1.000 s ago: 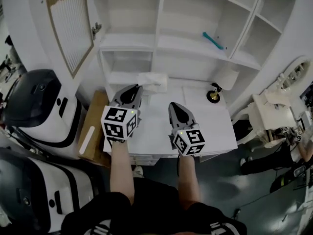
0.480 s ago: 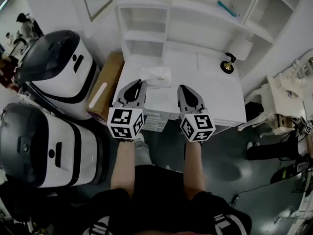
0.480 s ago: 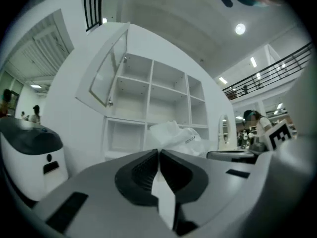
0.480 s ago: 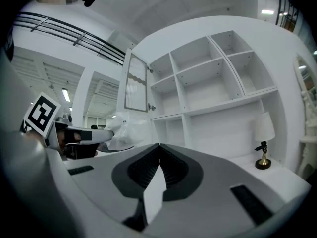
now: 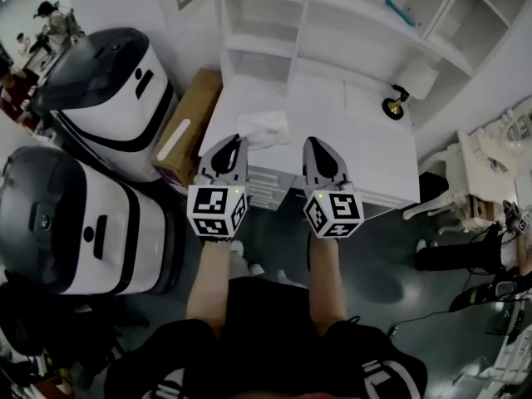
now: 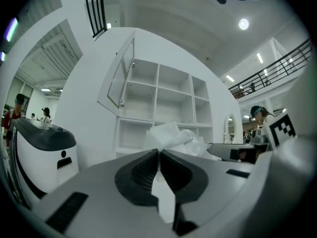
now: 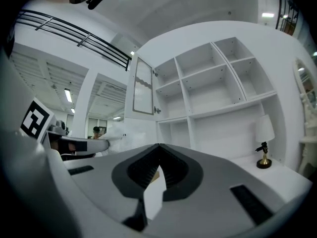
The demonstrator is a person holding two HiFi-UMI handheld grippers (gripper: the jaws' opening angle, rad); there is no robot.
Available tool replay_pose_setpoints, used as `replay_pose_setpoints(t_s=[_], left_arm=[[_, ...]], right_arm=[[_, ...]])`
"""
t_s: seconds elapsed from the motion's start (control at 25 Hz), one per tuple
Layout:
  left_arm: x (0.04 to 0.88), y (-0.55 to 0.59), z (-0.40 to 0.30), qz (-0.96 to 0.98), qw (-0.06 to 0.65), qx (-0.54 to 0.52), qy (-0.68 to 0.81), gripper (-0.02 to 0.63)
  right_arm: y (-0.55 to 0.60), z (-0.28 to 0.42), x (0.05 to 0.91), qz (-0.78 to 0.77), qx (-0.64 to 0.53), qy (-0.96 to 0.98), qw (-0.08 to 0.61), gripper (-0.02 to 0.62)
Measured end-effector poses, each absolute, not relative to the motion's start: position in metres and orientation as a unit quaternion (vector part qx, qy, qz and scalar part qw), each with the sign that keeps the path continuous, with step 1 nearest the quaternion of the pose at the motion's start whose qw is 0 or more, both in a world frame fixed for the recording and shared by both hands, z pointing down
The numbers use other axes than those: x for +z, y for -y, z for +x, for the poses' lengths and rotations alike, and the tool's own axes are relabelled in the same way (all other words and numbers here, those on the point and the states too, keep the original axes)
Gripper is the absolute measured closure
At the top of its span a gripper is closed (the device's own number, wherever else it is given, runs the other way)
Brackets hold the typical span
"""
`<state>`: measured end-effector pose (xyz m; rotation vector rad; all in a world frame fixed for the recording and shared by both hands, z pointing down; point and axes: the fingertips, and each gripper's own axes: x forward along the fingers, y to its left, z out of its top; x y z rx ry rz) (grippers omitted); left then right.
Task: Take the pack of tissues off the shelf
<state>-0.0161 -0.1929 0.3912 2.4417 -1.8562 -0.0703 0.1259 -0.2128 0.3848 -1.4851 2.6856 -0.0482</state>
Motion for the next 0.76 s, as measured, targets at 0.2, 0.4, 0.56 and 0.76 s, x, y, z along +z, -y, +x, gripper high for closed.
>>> replay_pose_setpoints(t_s=[0.2, 0.4, 0.56, 0.76], left_arm=[[0.407, 0.184, -0.022, 0.790, 0.057, -0.010, 0.610, 0.584], [0.406, 0.176, -0.014, 0.792, 0.057, -0.010, 0.607, 0.584], [0.400, 0.173, -0.007, 0.790, 0.054, 0.000, 0.610, 0.584], [0.397, 0.176, 0.000, 0.788, 0.059, 0.000, 0.612, 0.584]], right_arm=[[0.203, 0.124, 0.394, -0.482, -0.022, -0.875, 0.030, 0.577], [0.198, 0.138, 0.390, -0.485, -0.022, -0.873, 0.040, 0.577], [0.197, 0.142, 0.384, -0.479, -0.024, -0.876, 0.048, 0.577], [0.202, 0.147, 0.378, -0.468, -0.021, -0.882, 0.050, 0.577]])
